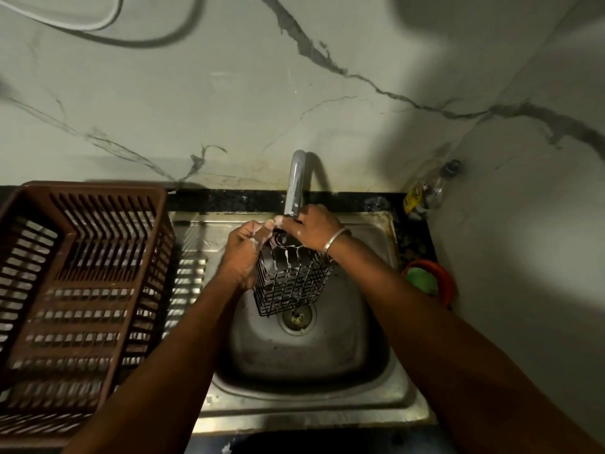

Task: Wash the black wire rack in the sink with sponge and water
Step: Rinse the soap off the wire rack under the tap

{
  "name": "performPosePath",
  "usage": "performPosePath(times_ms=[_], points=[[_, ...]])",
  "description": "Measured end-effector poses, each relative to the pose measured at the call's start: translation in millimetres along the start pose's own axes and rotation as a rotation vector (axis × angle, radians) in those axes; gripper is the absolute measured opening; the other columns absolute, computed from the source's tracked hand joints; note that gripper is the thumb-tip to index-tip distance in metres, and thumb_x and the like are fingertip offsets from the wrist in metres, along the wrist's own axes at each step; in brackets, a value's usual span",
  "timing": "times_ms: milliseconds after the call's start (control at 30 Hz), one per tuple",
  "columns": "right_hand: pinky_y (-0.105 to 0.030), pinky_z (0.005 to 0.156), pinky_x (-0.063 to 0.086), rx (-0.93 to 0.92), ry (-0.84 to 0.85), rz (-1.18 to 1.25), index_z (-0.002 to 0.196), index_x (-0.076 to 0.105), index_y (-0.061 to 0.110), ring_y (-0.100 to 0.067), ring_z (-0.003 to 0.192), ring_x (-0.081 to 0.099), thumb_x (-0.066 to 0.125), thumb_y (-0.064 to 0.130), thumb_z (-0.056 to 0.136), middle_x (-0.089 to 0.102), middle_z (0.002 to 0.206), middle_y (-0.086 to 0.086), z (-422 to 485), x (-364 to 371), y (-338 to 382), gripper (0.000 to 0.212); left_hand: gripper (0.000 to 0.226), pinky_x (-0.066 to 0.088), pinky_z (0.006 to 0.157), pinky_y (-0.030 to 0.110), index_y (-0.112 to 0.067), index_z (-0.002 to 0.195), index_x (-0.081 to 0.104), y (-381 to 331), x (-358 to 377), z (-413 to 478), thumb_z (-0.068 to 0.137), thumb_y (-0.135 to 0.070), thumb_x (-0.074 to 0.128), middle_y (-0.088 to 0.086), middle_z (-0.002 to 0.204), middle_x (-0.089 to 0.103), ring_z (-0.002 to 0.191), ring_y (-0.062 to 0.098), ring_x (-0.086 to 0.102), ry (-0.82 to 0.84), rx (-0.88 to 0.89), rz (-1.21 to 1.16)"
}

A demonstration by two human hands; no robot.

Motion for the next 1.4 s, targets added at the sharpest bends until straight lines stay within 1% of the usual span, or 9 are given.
performPosePath(times_ms=[100, 200, 367, 533, 733, 900, 1100, 1233, 1400], points=[[-0.024, 0.058, 0.045, 0.036, -0.011, 0.077, 0.075, 0.068, 0.029, -0.011, 0.063, 0.063, 0.065, 0.052, 0.1, 0.065, 0.071, 0.008, -0.7, -7.6, -17.2, 0.034, 0.029, 0.058, 0.071, 0.045, -0.013, 0.076, 0.057, 6.1, -12.3, 2.2, 0.1, -0.016, 0.073, 0.012, 0.077, 0.066, 0.067, 0.025, 0.063, -0.041, -0.032, -0.03], [-0.026, 0.062, 0.046, 0.027, -0.023, 0.105, 0.093, 0.078, 0.015, -0.016, 0.069, 0.064, 0.066, 0.054, 0.099, 0.063, 0.073, 0.007, -3.5, -0.4, -3.4, 0.041, 0.026, 0.057, 0.074, 0.046, -0.015, 0.08, 0.061, 6.5, -16.7, 7.7, 0.102, -0.023, 0.072, 0.014, 0.078, 0.07, 0.071, 0.025, 0.066, -0.083, 0.008, 0.157], [-0.037, 0.075, 0.06, 0.022, 0.033, -0.066, 0.08, 0.073, 0.017, -0.019, 0.075, 0.069, 0.068, 0.05, 0.099, 0.068, 0.075, 0.002, 1.3, 1.2, 4.5, 0.038, 0.028, 0.05, 0.072, 0.04, -0.006, 0.091, 0.069, -0.3, -7.0, 15.3, 0.106, -0.029, 0.066, 0.012, 0.076, 0.067, 0.07, 0.023, 0.059, 0.181, 0.085, 0.575], [-0.036, 0.07, 0.061, 0.075, -0.069, 0.309, 0.09, 0.08, 0.011, -0.02, 0.072, 0.072, 0.081, 0.036, 0.091, 0.077, 0.08, -0.005, -1.0, -7.8, -23.1, 0.025, 0.031, 0.047, 0.074, 0.036, 0.004, 0.088, 0.07, -4.2, -6.9, 24.2, 0.104, -0.022, 0.069, 0.019, 0.077, 0.067, 0.072, 0.023, 0.057, 0.107, 0.035, 0.574], [-0.03, 0.073, 0.06, 0.078, 0.002, 0.348, 0.102, 0.079, 0.011, -0.014, 0.081, 0.073, 0.078, 0.035, 0.094, 0.078, 0.091, -0.003, -5.5, 1.8, -12.4, 0.025, 0.021, 0.049, 0.071, 0.032, -0.004, 0.084, 0.074, -7.9, -15.6, 27.1, 0.102, -0.014, 0.071, 0.017, 0.08, 0.071, 0.072, 0.021, 0.057, 0.037, 0.029, 0.513], [-0.021, 0.056, 0.047, 0.125, -0.018, 0.508, 0.085, 0.077, 0.012, -0.005, 0.057, 0.058, 0.075, 0.028, 0.098, 0.07, 0.069, 0.001, -7.2, 7.8, -19.1, 0.02, 0.028, 0.046, 0.068, 0.032, -0.003, 0.083, 0.072, -1.6, -25.5, 25.4, 0.104, -0.021, 0.069, 0.007, 0.072, 0.065, 0.066, 0.017, 0.053, 0.042, 0.042, 0.529], [-0.038, 0.079, 0.06, 0.121, -0.063, 0.431, 0.099, 0.077, 0.004, -0.029, 0.087, 0.072, 0.066, 0.022, 0.102, 0.077, 0.095, -0.014, 7.8, 20.3, 0.8, 0.022, 0.03, 0.052, 0.076, 0.029, -0.021, 0.087, 0.074, -5.5, -1.3, 18.1, 0.111, -0.028, 0.057, -0.011, 0.078, 0.075, 0.077, 0.003, 0.068, 0.184, 0.054, 0.674], [-0.023, 0.056, 0.043, 0.152, 0.016, 0.534, 0.087, 0.07, 0.01, -0.013, 0.061, 0.054, 0.053, 0.026, 0.111, 0.063, 0.073, -0.005, -1.1, 11.6, -13.9, 0.034, 0.033, 0.048, 0.075, 0.03, -0.016, 0.084, 0.071, -7.8, -5.7, 16.2, 0.111, -0.025, 0.056, -0.006, 0.073, 0.071, 0.065, 0.0, 0.062, 0.126, 0.004, 0.55], [-0.04, 0.08, 0.06, 0.074, -0.091, 0.411, 0.107, 0.078, 0.009, -0.025, 0.089, 0.073, 0.062, 0.036, 0.106, 0.077, 0.094, -0.012, 2.6, 19.4, -0.1, 0.031, 0.035, 0.048, 0.063, 0.019, -0.019, 0.091, 0.071, -18.7, 8.8, 6.9, 0.114, -0.028, 0.047, -0.015, 0.063, 0.071, 0.056, -0.006, 0.061, 0.203, -0.009, 0.414]])
Point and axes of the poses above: each hand's wrist, its own z-axis towards the middle knuckle, its own x-axis out of the palm, y = z × x, the point moved 3 cm from there along z, towards the middle knuckle
